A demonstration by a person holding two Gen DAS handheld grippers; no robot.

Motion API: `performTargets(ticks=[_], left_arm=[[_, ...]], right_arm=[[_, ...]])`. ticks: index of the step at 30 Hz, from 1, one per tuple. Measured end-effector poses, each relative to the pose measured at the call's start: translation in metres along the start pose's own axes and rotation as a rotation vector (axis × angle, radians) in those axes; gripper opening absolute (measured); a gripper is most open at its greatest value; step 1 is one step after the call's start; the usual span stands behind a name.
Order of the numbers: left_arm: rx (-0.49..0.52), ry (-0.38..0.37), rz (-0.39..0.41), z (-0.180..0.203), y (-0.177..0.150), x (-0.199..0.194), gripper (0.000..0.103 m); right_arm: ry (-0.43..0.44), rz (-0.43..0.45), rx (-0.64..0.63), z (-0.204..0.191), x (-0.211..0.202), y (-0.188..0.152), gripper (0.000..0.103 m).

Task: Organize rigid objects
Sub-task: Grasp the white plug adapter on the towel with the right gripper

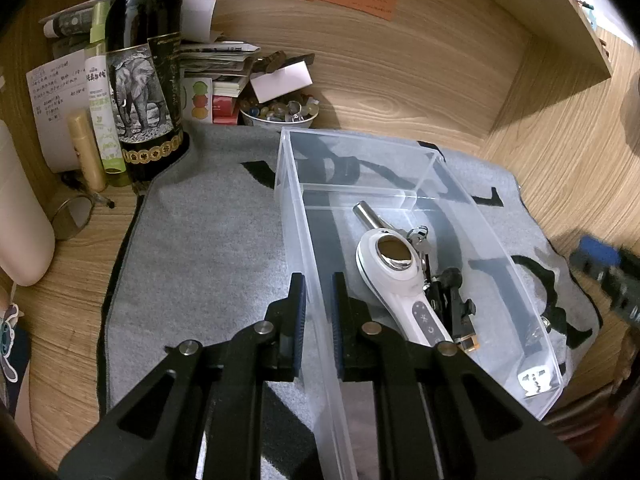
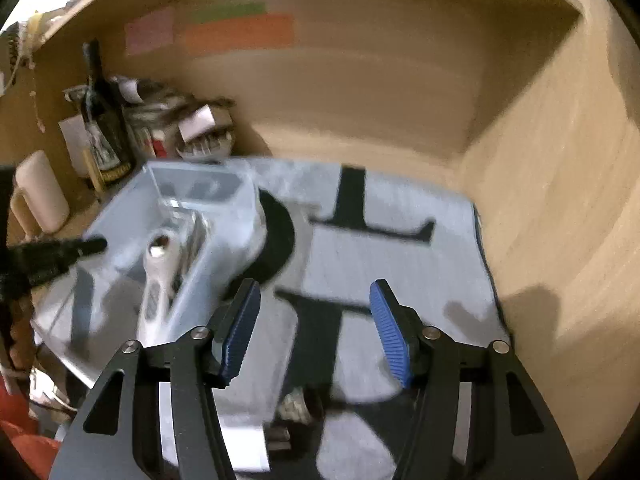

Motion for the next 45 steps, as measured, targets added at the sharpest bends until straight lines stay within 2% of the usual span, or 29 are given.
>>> performTargets(ticks=[8,12,19,23,30,34,35,37,45], left_arm=[[0.000,0.001,0.000,0.001,0.001,0.002,0.010],[0.002,0.001,0.000,0.000,0.001,0.001,0.010],[0.001,-0.002,0.000,0.001,0.001,0.002,0.010],[0.002,0.001,0.001,-0.002,0.000,0.000,0.010],[0.000,0.000,0.002,-0.001,0.000,0.000,0.010],[0.000,-0.001,0.001,-0.002,-0.001,0.000,0.010],[0.000,-0.001,0.000,0.000,0.000,0.001,0.010],[0.001,0.000,-0.001,0.000,0.000,0.001,0.010],[-0.002,-0.001,0.001,0.000,-0.001,0.001,0.010]], right_arm=[[0.007,-0.148,0.047,0.005,0.024,-0.055,0.054],[0.062,-0.156,0.114,0.002,0.017,-0.064,0.054],[0.107,-0.186,0.120,-0.017,0.010,-0.087,0.054],[0.141,-0.209,0.166,-0.019,0.011,-0.097,0.054],[0.172,-0.209,0.190,-0.023,0.004,-0.098,0.054],[0.166,-0.255,0.160,-0.032,0.015,-0.111,0.054],[0.165,-0.274,0.159,-0.034,0.020,-0.117,0.050],[0.147,-0.255,0.153,-0.033,0.020,-0.116,0.043],[0.142,-0.155,0.142,-0.027,0.003,-0.084,0.043]])
Point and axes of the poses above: each gripper's, at about its wrist camera, not at the fingertips, and x roughly the way its jaws point, z to its right, y to its top, the point moved 9 cm from there along x, roughly the way its jaws point, and after that the axes turned 1 degree about -y, right-handed, at the moved point
